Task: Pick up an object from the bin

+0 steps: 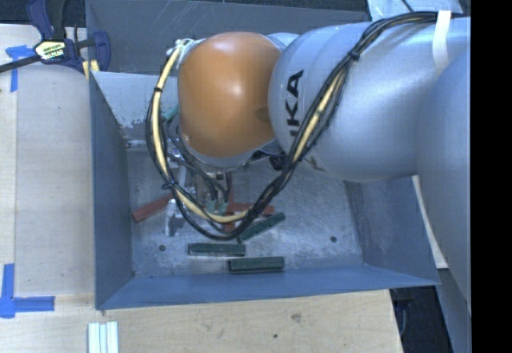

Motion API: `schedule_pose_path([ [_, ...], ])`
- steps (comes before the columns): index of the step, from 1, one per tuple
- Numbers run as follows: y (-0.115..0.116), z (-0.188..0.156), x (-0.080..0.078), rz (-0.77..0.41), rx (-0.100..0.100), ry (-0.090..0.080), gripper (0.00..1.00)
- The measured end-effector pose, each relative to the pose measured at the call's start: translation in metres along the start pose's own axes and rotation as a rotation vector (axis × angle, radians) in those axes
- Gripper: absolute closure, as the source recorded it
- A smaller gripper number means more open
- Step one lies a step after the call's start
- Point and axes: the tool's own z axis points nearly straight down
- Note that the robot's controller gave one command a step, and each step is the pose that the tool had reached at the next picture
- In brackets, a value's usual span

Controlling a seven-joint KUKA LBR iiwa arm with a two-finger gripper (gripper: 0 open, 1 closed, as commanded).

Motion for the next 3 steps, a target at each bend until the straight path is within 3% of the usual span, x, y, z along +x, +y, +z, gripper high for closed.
schedule_pose_path([
  [1,0.008,0.059,-0.01,-0.009,-0.002,-0.005,0.0],
  [2,-0.014,0.134,-0.027,-0.08,-0.007,-0.022,1.0],
  [3,-0.014,0.134,-0.027,-0.08,-0.007,-0.022,1.0],
])
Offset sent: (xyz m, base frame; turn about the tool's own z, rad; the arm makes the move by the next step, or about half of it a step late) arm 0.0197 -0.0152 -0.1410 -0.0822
